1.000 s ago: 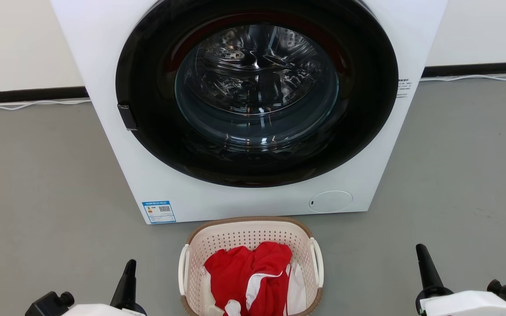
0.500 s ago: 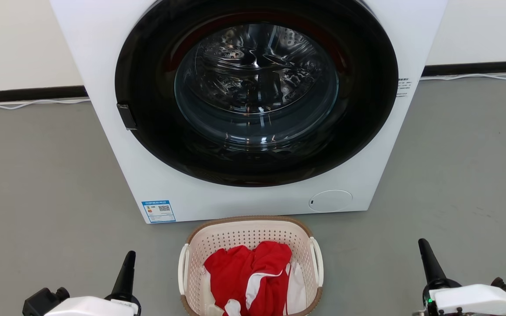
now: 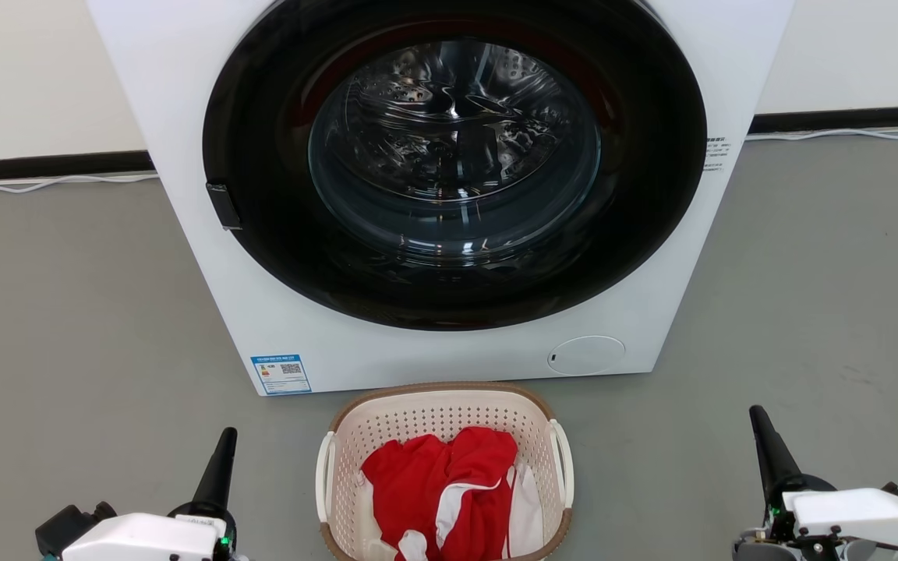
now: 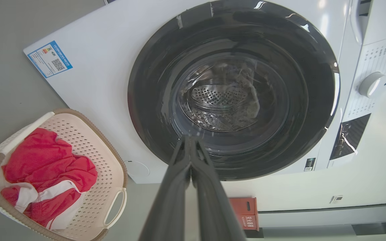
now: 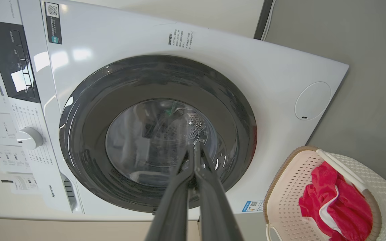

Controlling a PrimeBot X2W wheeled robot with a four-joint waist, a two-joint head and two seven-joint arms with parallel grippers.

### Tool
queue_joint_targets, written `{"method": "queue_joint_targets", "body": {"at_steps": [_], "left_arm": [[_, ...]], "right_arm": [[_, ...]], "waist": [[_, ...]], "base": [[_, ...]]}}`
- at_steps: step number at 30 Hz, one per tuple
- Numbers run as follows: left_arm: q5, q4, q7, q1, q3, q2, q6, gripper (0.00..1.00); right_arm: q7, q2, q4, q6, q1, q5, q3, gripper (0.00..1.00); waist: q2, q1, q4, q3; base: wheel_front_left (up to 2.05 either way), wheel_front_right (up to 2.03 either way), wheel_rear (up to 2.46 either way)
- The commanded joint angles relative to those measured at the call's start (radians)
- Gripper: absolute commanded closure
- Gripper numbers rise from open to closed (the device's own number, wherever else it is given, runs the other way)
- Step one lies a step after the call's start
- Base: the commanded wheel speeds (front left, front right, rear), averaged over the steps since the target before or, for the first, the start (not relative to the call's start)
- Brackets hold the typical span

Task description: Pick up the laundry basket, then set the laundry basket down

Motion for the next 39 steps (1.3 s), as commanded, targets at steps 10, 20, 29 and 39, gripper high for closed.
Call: {"method": "queue_joint_targets", "body": {"at_steps": [10,20,29,39], "left_arm": [[-0.137,-0.002,0.037,-0.084,0.053,0.001,-0.038,1.0],[-0.251,0.016,0.068,-0.11,0.076,-0.004,-0.062,1.0],[-0.256,0.017,0.073,-0.112,0.081,-0.007,-0.064,1.0],[-0.252,0.018,0.076,-0.113,0.085,-0.01,-0.064,1.0]], "right_arm": [[0.045,-0.012,-0.025,0.007,-0.067,0.122,-0.002,1.0],[0.075,-0.012,-0.025,0.007,-0.083,0.225,-0.017,1.0],[0.079,-0.009,-0.024,0.007,-0.085,0.23,-0.021,1.0],[0.082,-0.007,-0.024,0.007,-0.085,0.227,-0.025,1.0]], "waist": [[0.0,-0.0001,-0.001,0.002],[0.0,-0.0001,-0.001,0.004],[0.0,-0.0001,-0.001,0.004],[0.0,-0.0001,-0.001,0.004]], "base": [[0.0,0.0,0.0],[0.0,0.0,0.0],[0.0,0.0,0.0],[0.0,0.0,0.0]]}}
